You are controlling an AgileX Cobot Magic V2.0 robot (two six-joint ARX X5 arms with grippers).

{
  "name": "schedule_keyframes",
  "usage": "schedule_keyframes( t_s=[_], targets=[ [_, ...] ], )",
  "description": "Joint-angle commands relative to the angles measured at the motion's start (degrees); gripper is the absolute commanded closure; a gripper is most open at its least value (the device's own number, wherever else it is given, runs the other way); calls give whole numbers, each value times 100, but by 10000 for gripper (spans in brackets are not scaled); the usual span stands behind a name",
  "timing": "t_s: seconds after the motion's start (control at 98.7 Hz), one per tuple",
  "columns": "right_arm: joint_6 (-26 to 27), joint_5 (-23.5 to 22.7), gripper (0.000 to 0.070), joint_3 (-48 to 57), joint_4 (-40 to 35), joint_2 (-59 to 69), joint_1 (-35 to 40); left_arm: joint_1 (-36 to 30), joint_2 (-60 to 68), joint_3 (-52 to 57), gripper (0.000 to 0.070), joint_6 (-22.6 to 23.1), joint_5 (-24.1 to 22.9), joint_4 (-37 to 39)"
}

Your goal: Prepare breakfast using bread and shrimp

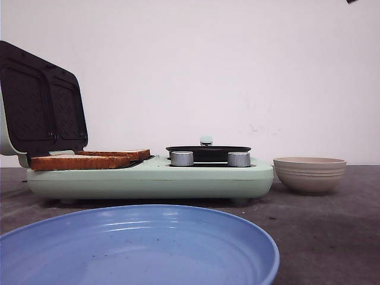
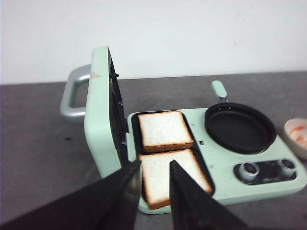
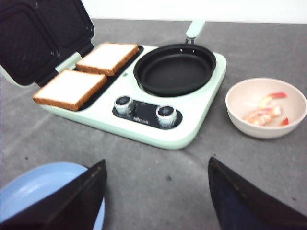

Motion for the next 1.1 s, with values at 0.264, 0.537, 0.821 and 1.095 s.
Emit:
schedule_keyframes(
  t_s=[0.264,0.537,0.821,1.095],
  targets=[
    [85,-7,289,33,-26,7,46,164,48,66,537,-1224,-234,756],
    [59,-208,289,33,-26,7,46,925,219,68,536,-2553,409,1451],
    [-7,-345,290,33,-31,7,46,2345,1010,68,496,-4048,2376,2260],
    [-118,-437,289,33,-131,7,46,4328,2138,66,456,-5184,4426,2905]
  ],
)
